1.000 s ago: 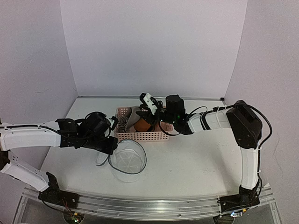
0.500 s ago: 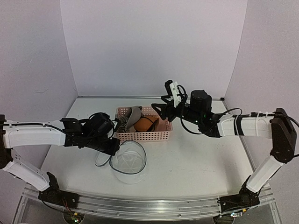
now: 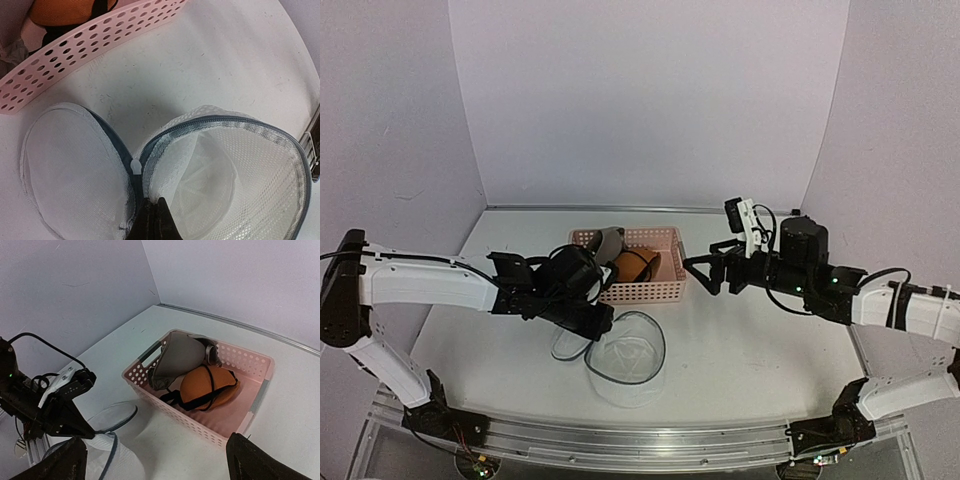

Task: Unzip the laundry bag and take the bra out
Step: Place the laundry bag at the center of the board.

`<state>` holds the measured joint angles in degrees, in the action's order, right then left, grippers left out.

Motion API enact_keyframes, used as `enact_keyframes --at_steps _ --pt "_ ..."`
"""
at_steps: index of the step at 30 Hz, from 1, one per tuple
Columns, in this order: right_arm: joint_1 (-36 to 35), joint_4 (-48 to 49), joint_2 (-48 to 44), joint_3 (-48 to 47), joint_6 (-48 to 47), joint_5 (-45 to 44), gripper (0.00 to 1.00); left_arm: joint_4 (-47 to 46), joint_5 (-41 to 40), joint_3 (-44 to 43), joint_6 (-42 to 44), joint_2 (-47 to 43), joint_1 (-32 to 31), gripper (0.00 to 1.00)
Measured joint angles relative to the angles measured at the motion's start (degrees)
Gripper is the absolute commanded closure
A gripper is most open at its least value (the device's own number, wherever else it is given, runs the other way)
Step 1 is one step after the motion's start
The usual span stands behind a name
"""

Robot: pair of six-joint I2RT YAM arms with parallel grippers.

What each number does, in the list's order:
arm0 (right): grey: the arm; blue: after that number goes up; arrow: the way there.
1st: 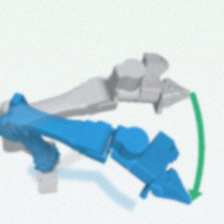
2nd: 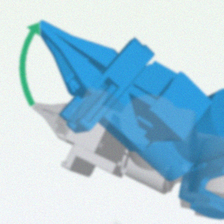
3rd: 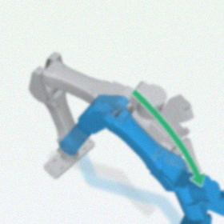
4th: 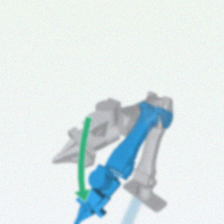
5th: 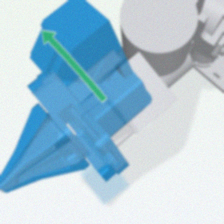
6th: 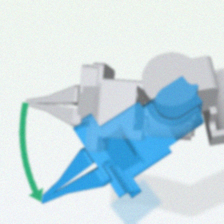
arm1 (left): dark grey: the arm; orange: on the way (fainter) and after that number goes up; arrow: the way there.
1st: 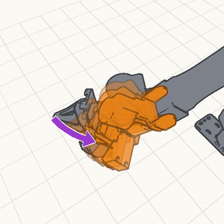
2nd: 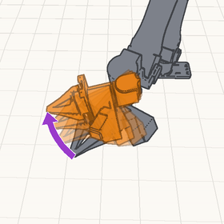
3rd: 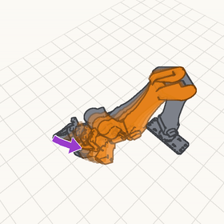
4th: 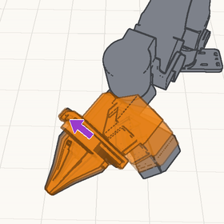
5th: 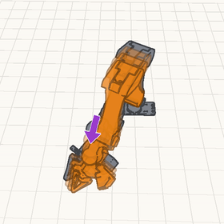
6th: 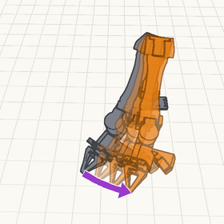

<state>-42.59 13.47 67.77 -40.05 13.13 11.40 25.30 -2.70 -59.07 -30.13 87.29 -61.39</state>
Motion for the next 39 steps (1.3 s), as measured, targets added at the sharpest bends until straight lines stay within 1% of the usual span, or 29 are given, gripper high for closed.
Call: enact_keyframes --at_steps 4,8,12,16,18,19,24,25,27,30,35,39 --pt "0.07 -3.37 -5.88 4.39 2.12 2.69 0.02 -0.39 0.22 -1.55 -0.92 1.33 -1.03 0.94" --pt "0.07 -6.40 -9.40 7.87 5.09 4.96 0.02 -1.25 0.26 -2.82 -1.86 2.40 -1.73 0.84" --pt "0.07 -9.81 -8.41 7.43 7.52 7.72 0.02 -1.66 0.07 -2.86 -2.56 2.51 -1.95 0.73" --pt "0.07 -13.42 -4.87 6.14 8.31 10.75 0.02 -1.73 -0.79 -2.86 -2.97 2.10 -1.95 0.62" --pt "0.07 -14.93 -4.11 6.12 8.79 11.54 0.02 -1.49 -1.81 -2.86 -3.06 1.09 -1.95 0.56" --pt "0.07 -15.76 -3.93 6.12 9.14 11.78 0.02 -1.27 -2.21 -2.86 -2.91 0.50 -1.95 0.50" --pt "-0.70 -19.52 -3.91 4.37 10.71 11.19 0.03 -0.61 -5.57 -2.64 -4.59 -5.42 -1.95 0.38" --pt "-1.16 -19.91 -3.91 3.78 10.93 10.82 0.03 -0.57 -6.23 -2.47 -4.98 -6.56 -1.95 0.34" --pt "-2.78 -21.31 -3.89 2.01 11.61 9.55 0.04 -0.57 -7.72 -1.14 -6.67 -9.84 -1.95 0.30" --pt "-5.70 -22.82 -3.34 -1.09 12.37 7.23 0.05 -0.20 -9.55 2.56 -10.49 -14.99 -1.70 0.22" --pt "-9.88 -24.13 -1.16 -5.20 13.16 3.23 0.05 0.83 -10.95 10.12 -17.46 -22.18 -0.24 0.15" --pt "-11.30 -25.35 0.39 -6.47 13.70 0.90 0.05 1.22 -11.54 16.13 -24.09 -26.62 0.83 0.11"
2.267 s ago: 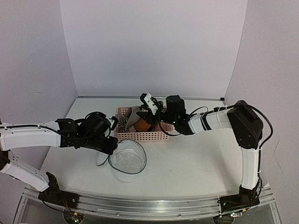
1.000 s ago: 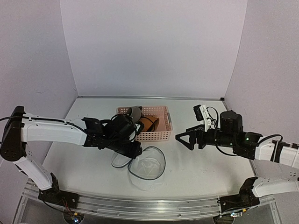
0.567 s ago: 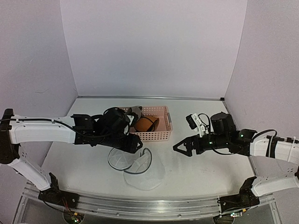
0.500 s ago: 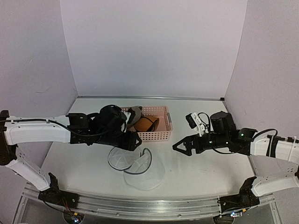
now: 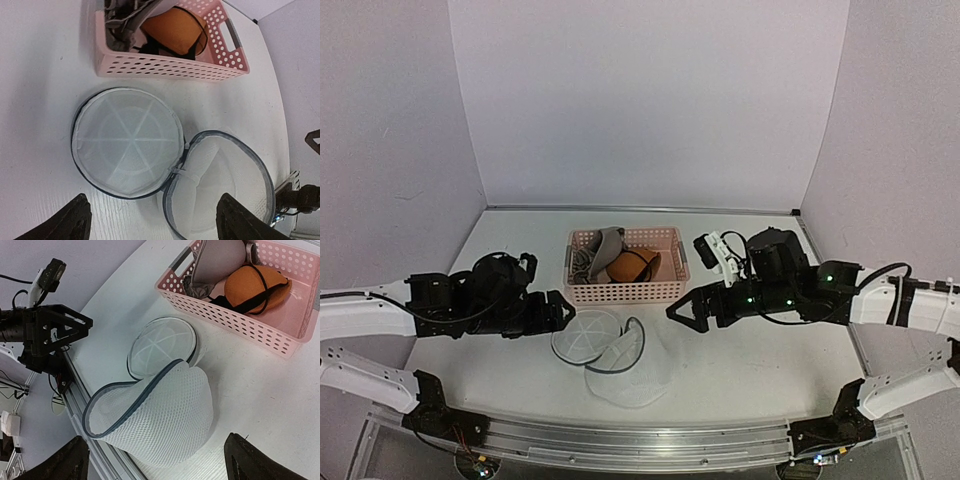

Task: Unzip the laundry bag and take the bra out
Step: Place the laundry bag at the center of the board, then pick up the laundry bag at the center of the board.

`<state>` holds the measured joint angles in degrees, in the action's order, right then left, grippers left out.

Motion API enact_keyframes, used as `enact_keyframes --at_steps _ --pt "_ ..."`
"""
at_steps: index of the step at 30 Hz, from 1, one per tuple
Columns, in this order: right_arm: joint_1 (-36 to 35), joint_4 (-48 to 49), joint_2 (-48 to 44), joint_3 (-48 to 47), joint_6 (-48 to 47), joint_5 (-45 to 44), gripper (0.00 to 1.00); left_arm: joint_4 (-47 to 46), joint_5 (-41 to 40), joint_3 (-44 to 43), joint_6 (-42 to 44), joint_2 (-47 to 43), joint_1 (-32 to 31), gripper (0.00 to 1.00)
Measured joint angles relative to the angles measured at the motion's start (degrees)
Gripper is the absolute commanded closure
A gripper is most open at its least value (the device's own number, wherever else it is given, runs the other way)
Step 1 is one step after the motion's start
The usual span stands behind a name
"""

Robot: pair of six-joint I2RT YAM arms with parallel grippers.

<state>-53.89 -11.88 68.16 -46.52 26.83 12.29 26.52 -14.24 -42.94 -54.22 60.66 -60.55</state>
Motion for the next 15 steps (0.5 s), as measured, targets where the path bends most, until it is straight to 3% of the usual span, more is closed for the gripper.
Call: enact_keyframes --at_steps 5,15 --pt "-1.22 -0.48 2.14 -0.66 0.04 -1.90 0.05 -4.61 1.36 9.49 -7.04 -4.42 0.94 0.09" --pt "-2.69 -0.72 3.21 -0.79 0.04 -3.23 0.05 -28.33 11.19 30.23 -19.52 -6.29 5.99 0.08"
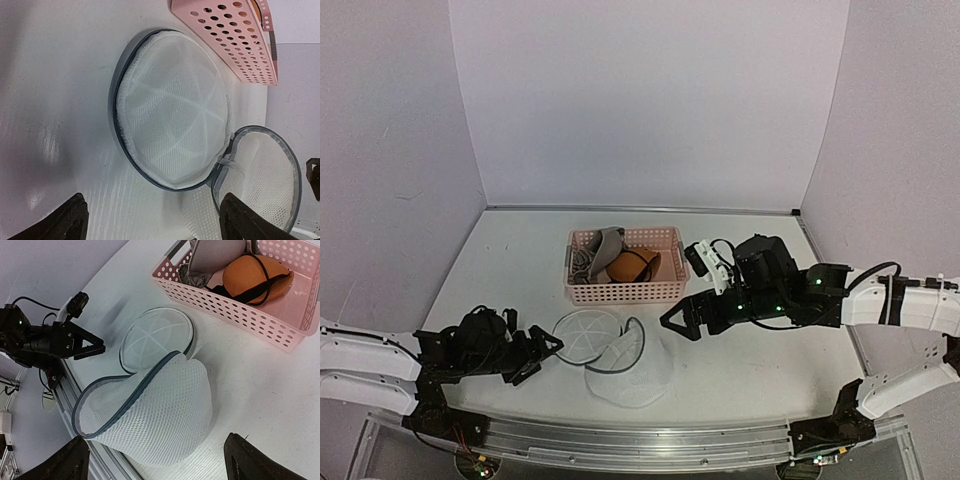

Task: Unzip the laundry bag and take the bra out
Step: Pick up the laundry bag at the center of the board.

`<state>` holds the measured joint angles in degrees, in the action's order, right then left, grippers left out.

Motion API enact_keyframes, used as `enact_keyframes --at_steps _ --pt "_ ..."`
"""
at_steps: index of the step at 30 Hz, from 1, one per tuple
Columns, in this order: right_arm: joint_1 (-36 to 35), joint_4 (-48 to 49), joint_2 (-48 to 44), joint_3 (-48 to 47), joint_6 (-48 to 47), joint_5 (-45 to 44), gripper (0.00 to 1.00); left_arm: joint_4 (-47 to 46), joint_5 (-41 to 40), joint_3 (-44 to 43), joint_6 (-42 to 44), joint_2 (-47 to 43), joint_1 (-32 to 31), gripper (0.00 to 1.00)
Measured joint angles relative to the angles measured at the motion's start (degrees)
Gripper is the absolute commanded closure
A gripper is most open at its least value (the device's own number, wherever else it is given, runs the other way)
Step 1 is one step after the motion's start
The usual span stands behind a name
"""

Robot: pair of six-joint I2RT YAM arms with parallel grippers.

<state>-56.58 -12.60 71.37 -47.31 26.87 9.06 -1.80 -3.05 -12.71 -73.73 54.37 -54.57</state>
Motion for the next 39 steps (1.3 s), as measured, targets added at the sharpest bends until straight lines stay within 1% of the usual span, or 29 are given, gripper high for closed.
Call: enact_keyframes --at_steps 7,11,16,28,39 --pt "-0.09 0.74 0.00 0.00 0.11 -0.50 0.05 -14.69 2.38 7.19 -8.07 -2.32 0.72 0.07" --pt "-0.09 0.90 0.00 0.00 0.15 -0.52 0.05 -23.06 4.48 9.66 -11.85 0.44 0.92 0.07" --pt "-0.09 1.07 0.00 0.00 0.15 -0.55 0.05 -30.80 6.23 11.10 -15.02 5.46 0.92 0.08" --pt "-0.09 1.36 -0.37 1.68 0.22 -1.22 0.05 -45.59 8.59 11.34 -20.96 19.28 1.01 0.13" --pt "-0.09 1.38 -3.23 3.93 0.20 -2.08 0.04 -52.28 7.80 11.34 -24.68 25.66 1.01 0.15"
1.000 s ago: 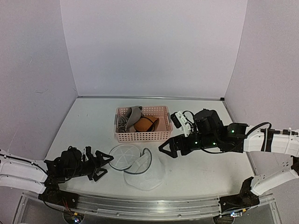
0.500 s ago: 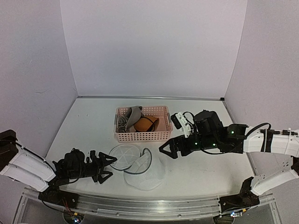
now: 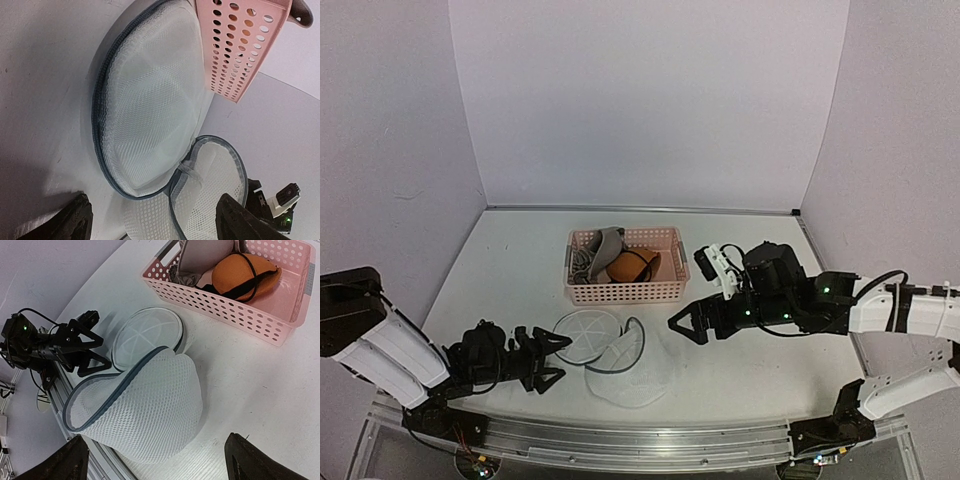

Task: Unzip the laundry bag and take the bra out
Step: Pick up the laundry bag at the center of the board.

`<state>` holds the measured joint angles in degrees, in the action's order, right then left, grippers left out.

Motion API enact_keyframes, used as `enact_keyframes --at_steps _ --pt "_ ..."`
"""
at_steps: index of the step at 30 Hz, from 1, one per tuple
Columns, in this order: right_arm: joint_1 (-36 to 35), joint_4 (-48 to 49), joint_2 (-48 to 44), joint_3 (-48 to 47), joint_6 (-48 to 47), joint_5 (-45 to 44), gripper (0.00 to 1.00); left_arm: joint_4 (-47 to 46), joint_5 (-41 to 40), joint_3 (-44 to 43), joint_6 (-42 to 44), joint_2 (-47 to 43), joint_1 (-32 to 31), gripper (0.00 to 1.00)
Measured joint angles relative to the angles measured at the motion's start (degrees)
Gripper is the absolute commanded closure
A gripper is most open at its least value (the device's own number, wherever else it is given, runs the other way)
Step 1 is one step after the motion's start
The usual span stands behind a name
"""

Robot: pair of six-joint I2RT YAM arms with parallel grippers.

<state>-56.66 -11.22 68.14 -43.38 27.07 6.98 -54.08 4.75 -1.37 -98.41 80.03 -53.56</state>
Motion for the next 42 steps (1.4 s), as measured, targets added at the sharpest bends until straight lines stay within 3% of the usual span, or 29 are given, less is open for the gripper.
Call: enact_keyframes --at_steps 19,32,40,42 --pt "0.00 0.76 -4.76 3.39 -0.39 -1.22 0.02 -21.05 -2.05 -1.62 -4.63 19.21 0.74 0.34" --pt "0.00 0.79 -4.83 3.43 -0.72 -1.40 0.02 -22.47 -5.03 -2.40 -3.52 23.45 1.07 0.69" --pt "0.00 0.76 -4.83 3.43 -0.85 -1.29 0.02 -21.79 -5.44 -2.75 -1.68 23.98 1.09 0.99" --pt "0.00 0.76 -4.83 3.43 -0.85 -1.27 0.02 -21.62 -5.53 -2.75 -1.49 23.98 1.11 1.00"
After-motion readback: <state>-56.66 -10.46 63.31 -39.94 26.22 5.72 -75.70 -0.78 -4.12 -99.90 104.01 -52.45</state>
